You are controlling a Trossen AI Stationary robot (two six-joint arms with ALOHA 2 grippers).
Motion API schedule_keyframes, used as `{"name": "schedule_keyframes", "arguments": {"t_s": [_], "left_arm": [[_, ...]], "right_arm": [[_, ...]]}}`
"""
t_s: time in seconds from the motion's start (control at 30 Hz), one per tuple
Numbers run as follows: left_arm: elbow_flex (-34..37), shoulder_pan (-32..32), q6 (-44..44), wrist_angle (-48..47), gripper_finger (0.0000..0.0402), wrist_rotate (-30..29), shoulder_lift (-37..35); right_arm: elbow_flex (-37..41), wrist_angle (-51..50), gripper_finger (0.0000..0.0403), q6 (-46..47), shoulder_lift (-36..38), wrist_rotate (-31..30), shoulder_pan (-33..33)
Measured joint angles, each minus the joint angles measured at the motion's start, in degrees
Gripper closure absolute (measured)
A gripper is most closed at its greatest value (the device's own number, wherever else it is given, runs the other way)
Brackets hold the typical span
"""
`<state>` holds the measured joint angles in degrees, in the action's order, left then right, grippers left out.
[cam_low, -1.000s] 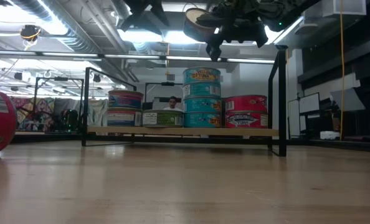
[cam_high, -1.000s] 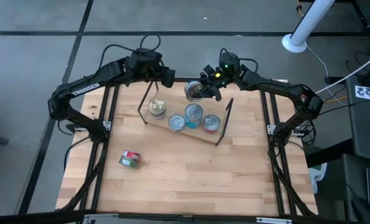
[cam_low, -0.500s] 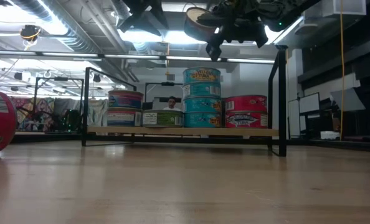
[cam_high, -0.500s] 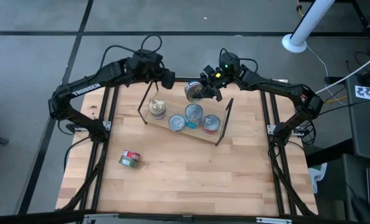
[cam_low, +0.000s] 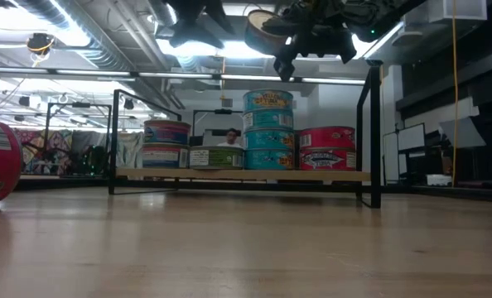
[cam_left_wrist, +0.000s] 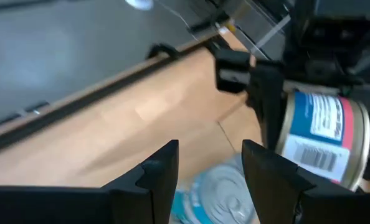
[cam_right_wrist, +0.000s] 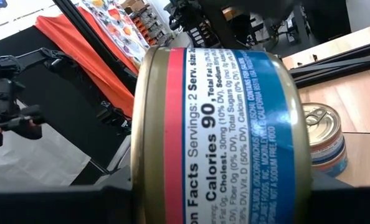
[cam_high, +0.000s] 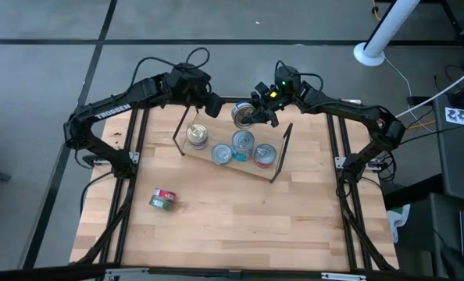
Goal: Stack canned seafood by type on shelf
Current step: Stack the blue-pink tuna can on top of the blue-pink tuna can on the shelf
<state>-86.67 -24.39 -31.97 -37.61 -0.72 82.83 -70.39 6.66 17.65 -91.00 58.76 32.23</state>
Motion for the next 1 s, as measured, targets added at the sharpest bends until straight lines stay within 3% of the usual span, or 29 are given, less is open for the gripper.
{"name": "schedule_keyframes", "arguments": {"t_s": [0.27, 0.4, 0.63, 1.0], "left_arm": [[0.0, 0.1, -1.5, 0.8, 0.0233, 10.5, 3.2], [0.0, -0.3, 2.2, 1.2, 0.0233, 11.4, 3.2], [0.0, -0.3, 0.9, 1.4, 0.0232, 12.1, 3.2], [0.0, -0.3, 1.7, 1.3, 0.0143, 13.9, 3.0]], "right_arm": [[0.0, -0.1, 0.0226, 0.0, 0.0, 0.3, 0.0], [-0.1, -0.6, 0.0226, -0.1, 0.0, 0.6, 0.0], [-0.1, -0.8, 0.0226, -0.1, 0.0, 1.0, 0.0], [-0.1, -2.9, 0.0226, 0.0, 0.0, 1.0, 0.9]]}}
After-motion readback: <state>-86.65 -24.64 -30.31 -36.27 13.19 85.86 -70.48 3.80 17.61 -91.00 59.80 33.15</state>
